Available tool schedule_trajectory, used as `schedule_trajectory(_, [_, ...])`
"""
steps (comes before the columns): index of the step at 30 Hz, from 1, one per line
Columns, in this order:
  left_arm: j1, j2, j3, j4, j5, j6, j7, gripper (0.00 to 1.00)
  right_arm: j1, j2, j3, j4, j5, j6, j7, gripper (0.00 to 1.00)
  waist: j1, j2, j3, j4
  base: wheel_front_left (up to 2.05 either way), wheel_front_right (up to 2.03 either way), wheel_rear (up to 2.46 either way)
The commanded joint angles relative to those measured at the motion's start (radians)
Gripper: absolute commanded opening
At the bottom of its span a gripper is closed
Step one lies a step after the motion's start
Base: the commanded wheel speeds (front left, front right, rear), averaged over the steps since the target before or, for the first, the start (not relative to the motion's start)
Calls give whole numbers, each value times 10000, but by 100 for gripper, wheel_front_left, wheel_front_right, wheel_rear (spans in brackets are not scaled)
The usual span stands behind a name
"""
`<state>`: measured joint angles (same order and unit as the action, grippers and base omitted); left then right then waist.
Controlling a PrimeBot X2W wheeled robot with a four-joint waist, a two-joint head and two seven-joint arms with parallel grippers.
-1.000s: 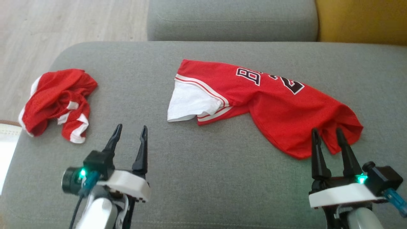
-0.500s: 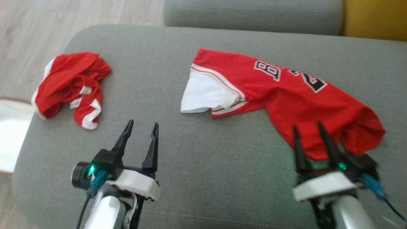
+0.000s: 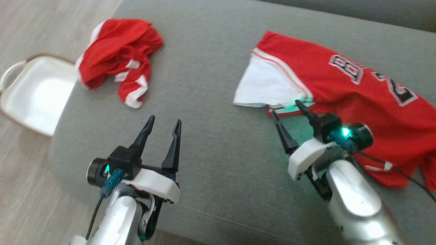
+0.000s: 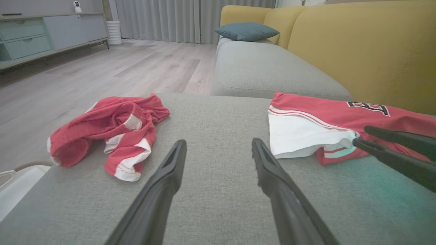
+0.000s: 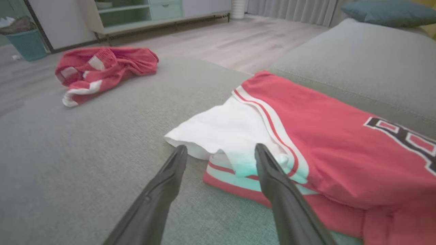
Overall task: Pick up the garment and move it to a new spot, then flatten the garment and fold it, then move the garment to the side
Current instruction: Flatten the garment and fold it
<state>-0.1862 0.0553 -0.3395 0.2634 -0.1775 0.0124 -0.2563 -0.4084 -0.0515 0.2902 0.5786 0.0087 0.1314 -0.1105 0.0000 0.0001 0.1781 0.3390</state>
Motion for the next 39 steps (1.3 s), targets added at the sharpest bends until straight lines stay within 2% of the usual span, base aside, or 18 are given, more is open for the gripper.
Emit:
schedule_trajectory(1, [-478,0,389,-256,12,-16,-55,100,-563,12,-4,183,-360,-7,-34,100,0,-1,384,564,0,0,0])
schedule_trajectory(7, [-476,-41,386,-213,-105,-8,-55,100,-1369,-4,-799,1618,-1338,-7,-218,100,0,-1,677,1051,0,0,0])
schedule_trajectory(12, [-461,-47,300,-278,-308,84,-55,100,-1812,2,-1508,2310,-1787,-7,-534,100,0,-1,762,1144,0,0,0])
schedule_trajectory(13, [-466,-48,278,-282,-339,113,-55,100,-1892,4,-1649,2386,-1763,-7,-630,51,0,-1,761,1131,0,0,0])
schedule_trajectory(14, [-476,-48,253,-277,-364,140,-55,100,-1962,6,-1723,2447,-1654,-7,-722,18,0,-1,753,1114,0,0,0])
schedule_trajectory(15, [-476,-48,253,-277,-364,140,-55,100,-1962,6,-1723,2447,-1654,-7,-722,18,0,-1,753,1114,0,0,0])
schedule_trajectory(16, [-491,-48,226,-270,-385,158,-55,100,-2026,7,-1749,2496,-1459,-7,-807,0,0,-1,735,1085,0,0,0])
schedule_trajectory(21, [-537,-49,141,-236,-415,200,-55,100,-2324,10,-1444,2570,-641,-7,-1094,0,0,-1,576,841,0,0,0])
schedule_trajectory(25, [-534,-50,93,-210,-445,227,-55,100,-2564,11,-1409,2580,-443,-7,-1202,0,0,-1,401,644,0,0,0])
schedule_trajectory(33, [-384,-50,80,-103,-495,257,-55,100,-3542,11,-2639,2052,-494,-7,-1427,0,0,-1,-140,395,0,0,0])
schedule_trajectory(35, [-300,-50,138,-75,-544,269,-55,100,-3613,12,-2366,1847,-25,-7,-1448,0,0,-1,-369,332,0,0,0])
schedule_trajectory(39, [-135,-50,188,-15,-535,271,-55,100,-3074,12,-517,1130,1726,-7,-1258,0,0,-1,-872,192,0,0,0])
